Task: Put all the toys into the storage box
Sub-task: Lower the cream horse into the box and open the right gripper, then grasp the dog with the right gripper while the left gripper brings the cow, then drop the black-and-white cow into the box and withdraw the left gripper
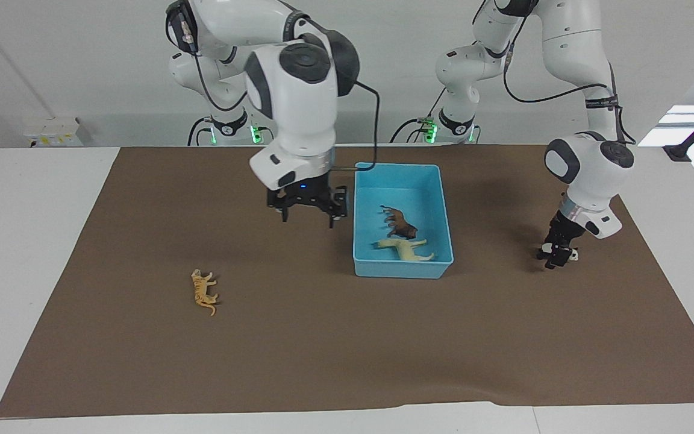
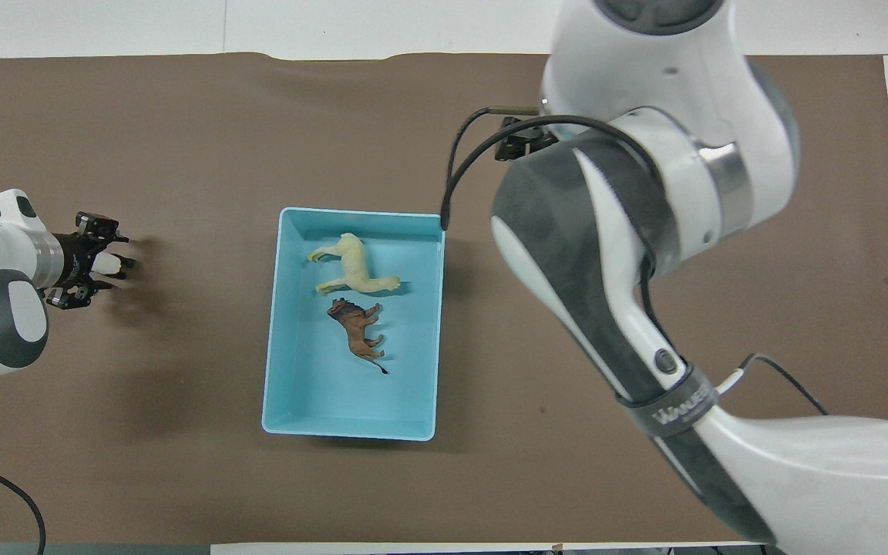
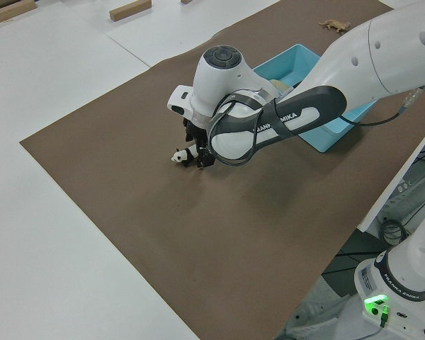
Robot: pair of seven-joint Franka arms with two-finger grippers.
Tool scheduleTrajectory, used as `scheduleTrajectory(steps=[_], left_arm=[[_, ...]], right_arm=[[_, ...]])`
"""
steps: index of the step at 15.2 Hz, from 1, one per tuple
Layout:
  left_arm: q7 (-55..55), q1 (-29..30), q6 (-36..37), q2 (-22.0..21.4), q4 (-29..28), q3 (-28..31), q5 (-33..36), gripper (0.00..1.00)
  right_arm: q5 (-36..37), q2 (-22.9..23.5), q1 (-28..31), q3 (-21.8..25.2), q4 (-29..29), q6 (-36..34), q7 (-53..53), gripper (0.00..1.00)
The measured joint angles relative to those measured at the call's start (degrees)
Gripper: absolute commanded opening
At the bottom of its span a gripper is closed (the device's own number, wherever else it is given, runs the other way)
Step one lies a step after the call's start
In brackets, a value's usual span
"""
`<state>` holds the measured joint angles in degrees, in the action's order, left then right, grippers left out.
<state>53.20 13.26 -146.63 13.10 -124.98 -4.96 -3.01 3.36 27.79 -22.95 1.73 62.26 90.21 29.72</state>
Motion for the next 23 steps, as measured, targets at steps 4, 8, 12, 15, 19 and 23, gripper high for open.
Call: scheduleTrajectory(steps=[4,8,12,15,19,23], left_arm=[[0.0,0.05,0.18,0.0,0.16,0.32,2.54,0.0],[0.0,-0.43,11.44,-0.33,7.93,-0.46,3.06,0.0],[4.24,-7.25,30.83,-1.61,23.09,-2.33,0.75,0.0],[8.81,-16.79,35.59,-2.9,24.35,-3.68,-0.32,0.0],[13.08,-29.96,29.12,-5.23,15.01,-4.14,-0.36,0.47],[12.97,-31.84,19.07,-9.18,2.73,-3.64,-0.37,1.0]], right_arm=[[0.0,-2.75,8.69,0.01,13.88,10.52,-13.54,1.0],[0.05,-9.6,15.22,0.08,37.8,33.64,-26.76,1.0],[0.05,-13.97,20.21,0.08,53.56,49.53,-36.71,1.0],[0.05,-12.84,20.35,-0.06,56.24,56.09,-37.04,1.0],[0.05,-9.16,20.29,-0.23,55.9,60.98,-37.17,1.0],[0.05,-8.3,20.27,-0.36,55.32,61.65,-37.17,1.0]])
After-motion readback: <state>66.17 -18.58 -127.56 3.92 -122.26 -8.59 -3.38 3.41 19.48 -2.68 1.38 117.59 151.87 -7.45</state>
